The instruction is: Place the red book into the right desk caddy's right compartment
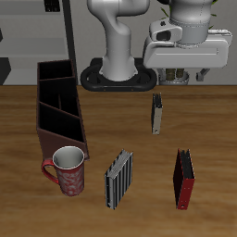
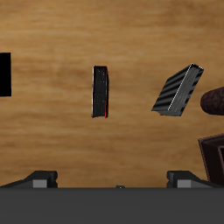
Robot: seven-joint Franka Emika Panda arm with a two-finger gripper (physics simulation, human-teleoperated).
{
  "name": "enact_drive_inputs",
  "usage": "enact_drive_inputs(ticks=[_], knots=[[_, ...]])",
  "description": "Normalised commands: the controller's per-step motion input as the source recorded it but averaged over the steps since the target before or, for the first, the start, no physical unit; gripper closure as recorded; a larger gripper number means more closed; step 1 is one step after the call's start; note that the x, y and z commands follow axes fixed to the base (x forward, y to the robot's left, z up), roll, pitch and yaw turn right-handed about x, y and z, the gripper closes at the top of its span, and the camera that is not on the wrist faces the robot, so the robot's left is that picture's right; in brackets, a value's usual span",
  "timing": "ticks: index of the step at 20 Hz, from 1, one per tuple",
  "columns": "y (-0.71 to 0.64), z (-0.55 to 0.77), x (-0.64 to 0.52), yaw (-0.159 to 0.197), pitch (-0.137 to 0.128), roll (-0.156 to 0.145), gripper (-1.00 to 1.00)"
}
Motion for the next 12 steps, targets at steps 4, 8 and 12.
enact_drive_inputs(ticks=[4,8,12], knots=[[0.25,0.04,0.5,-0.039,0.024,-0.03,-1.0],[0.16,0.16,0.28,0.022,-0.062,-0.003,-1.0],[0.18,0.08,0.33,0.049,-0.05,-0.004,-1.0]])
